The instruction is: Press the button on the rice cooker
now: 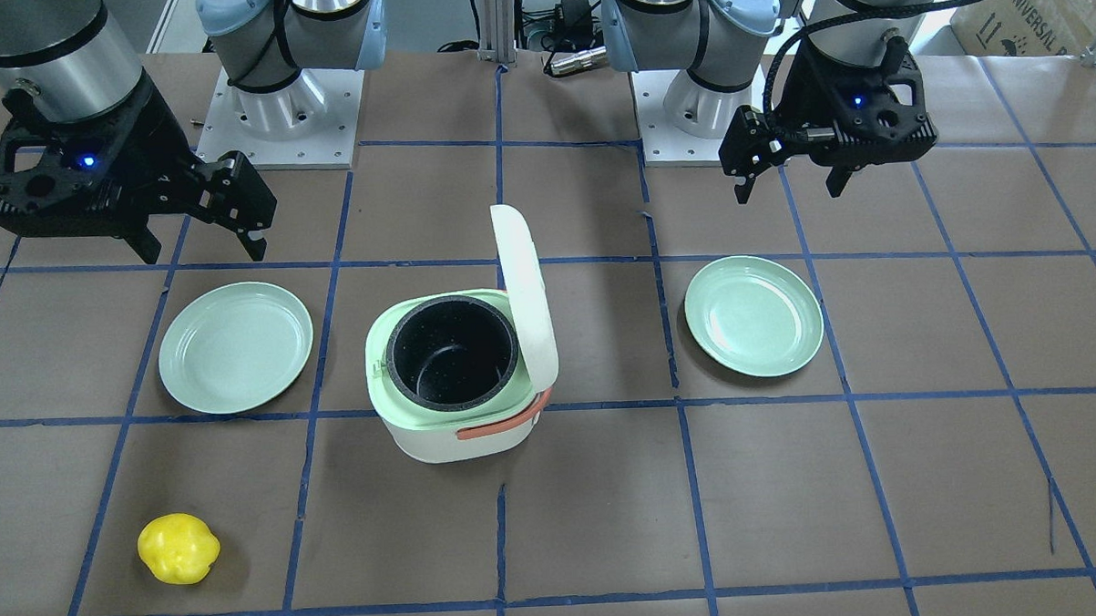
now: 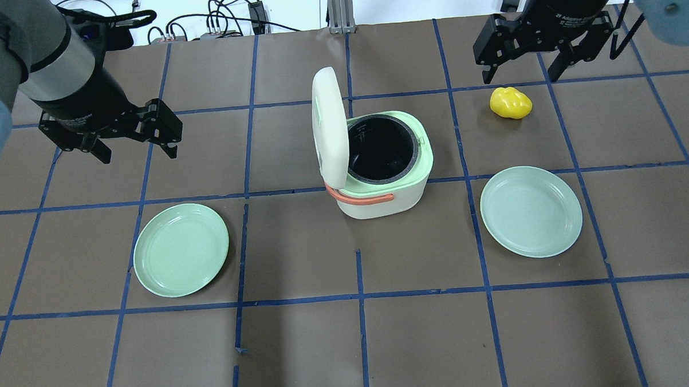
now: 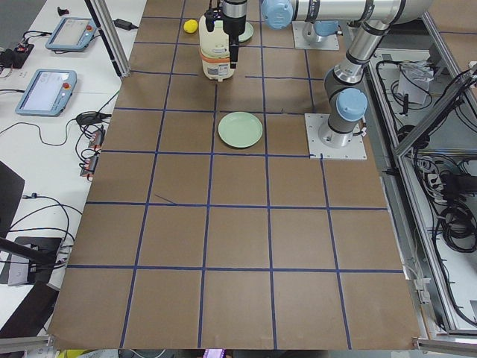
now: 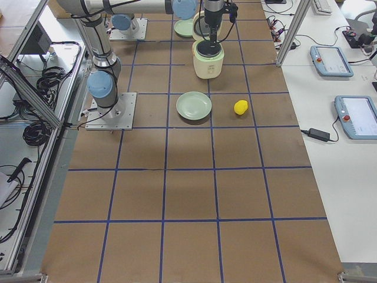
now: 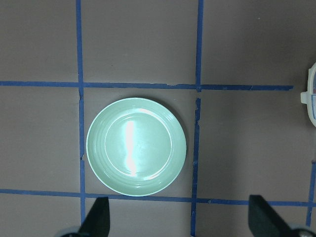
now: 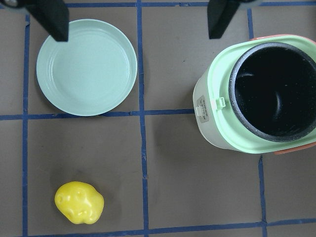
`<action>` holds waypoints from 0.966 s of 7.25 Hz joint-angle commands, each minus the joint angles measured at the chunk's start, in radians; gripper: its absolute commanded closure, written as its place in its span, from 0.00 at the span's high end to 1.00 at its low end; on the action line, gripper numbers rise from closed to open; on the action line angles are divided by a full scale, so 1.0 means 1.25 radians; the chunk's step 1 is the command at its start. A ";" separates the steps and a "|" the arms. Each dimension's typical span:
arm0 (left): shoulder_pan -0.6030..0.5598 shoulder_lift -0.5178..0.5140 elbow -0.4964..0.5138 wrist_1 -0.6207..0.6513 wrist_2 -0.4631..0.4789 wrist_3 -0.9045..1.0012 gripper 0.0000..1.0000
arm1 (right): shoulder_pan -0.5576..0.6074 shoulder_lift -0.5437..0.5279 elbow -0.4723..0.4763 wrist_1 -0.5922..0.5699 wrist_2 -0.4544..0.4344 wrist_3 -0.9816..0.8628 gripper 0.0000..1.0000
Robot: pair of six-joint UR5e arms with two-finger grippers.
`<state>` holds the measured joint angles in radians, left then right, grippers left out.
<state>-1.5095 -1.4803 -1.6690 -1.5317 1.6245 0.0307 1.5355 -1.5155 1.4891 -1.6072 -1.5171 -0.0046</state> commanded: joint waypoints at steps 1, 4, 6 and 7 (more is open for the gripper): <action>0.000 0.000 0.000 -0.001 0.000 0.000 1.00 | 0.000 0.000 -0.001 0.002 -0.001 0.000 1.00; 0.000 0.000 0.000 -0.001 0.000 0.000 1.00 | 0.000 0.002 0.002 0.009 -0.001 0.000 1.00; 0.000 0.000 0.000 0.001 0.000 0.000 1.00 | 0.000 0.002 0.003 0.014 -0.001 0.001 1.00; 0.000 0.000 0.000 0.001 0.000 0.000 1.00 | 0.000 0.002 0.005 0.014 -0.001 0.001 1.00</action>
